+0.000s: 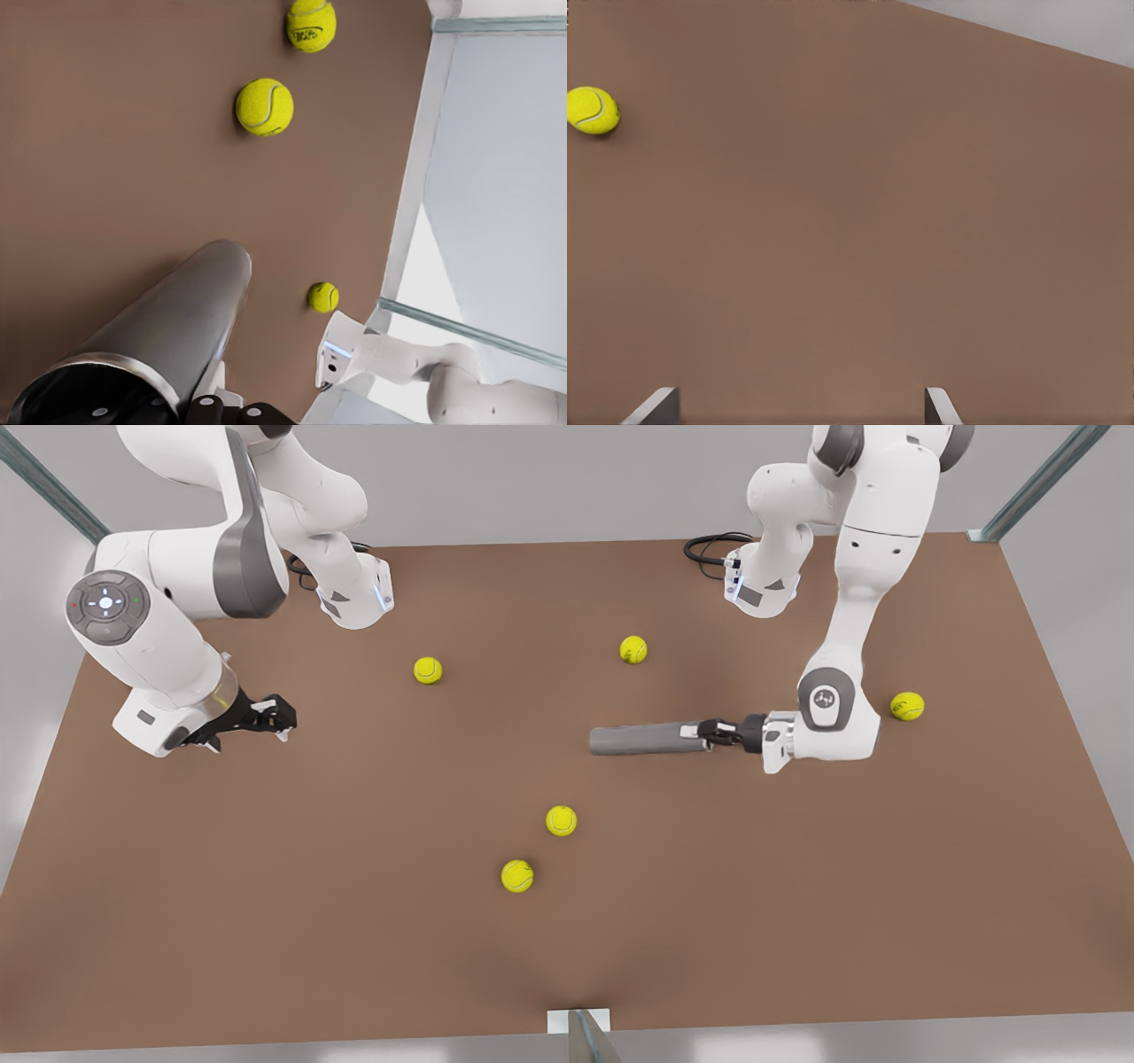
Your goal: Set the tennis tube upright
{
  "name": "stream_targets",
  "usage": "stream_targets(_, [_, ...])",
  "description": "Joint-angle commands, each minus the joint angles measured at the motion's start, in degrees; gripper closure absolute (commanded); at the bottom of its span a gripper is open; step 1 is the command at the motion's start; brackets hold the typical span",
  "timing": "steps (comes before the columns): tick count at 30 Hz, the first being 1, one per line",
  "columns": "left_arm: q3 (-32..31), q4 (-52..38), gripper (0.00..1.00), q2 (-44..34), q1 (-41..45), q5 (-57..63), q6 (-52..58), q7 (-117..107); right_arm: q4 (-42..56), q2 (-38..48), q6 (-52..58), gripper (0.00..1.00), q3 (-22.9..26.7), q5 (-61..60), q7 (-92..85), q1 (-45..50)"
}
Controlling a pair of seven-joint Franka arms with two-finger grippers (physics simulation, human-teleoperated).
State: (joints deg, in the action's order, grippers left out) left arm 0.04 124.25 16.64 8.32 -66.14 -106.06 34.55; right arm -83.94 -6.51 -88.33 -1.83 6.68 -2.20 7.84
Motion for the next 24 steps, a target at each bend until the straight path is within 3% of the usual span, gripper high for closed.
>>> stream_targets(1, [0.14,-0.24,0.79,-0.11,0.11,1.89,0.24,-0.45,0.0,0.0,0.0,0.0,0.08,0.0,0.0,-0.11])
stream_targets(18, [6.55,-11.05,0.79,-3.1,-0.5,21.75,1.03,-9.59,3.25,-4.74,-10.37,0.0,-0.19,0.09,0.0,0.5])
stream_targets(24, [6.55,-15.09,0.79,-4.42,-0.5,34.94,0.24,-9.94,3.34,-5.18,-10.55,0.0,-0.01,0.26,-0.09,0.33])
